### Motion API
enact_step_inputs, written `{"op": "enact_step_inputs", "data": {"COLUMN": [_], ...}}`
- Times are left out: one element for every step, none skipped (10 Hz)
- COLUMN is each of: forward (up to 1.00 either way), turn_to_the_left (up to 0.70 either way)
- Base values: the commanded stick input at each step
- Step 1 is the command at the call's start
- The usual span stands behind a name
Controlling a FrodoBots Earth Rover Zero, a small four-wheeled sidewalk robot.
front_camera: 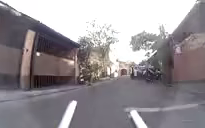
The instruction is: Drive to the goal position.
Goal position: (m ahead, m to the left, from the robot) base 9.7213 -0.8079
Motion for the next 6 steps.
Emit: {"op": "enact_step_inputs", "data": {"forward": [0.85, 0.85, 0.85, 0.85, 0.85, 0.85], "turn_to_the_left": [-0.34, -0.34, -0.34, -0.34, -0.34, -0.34]}}
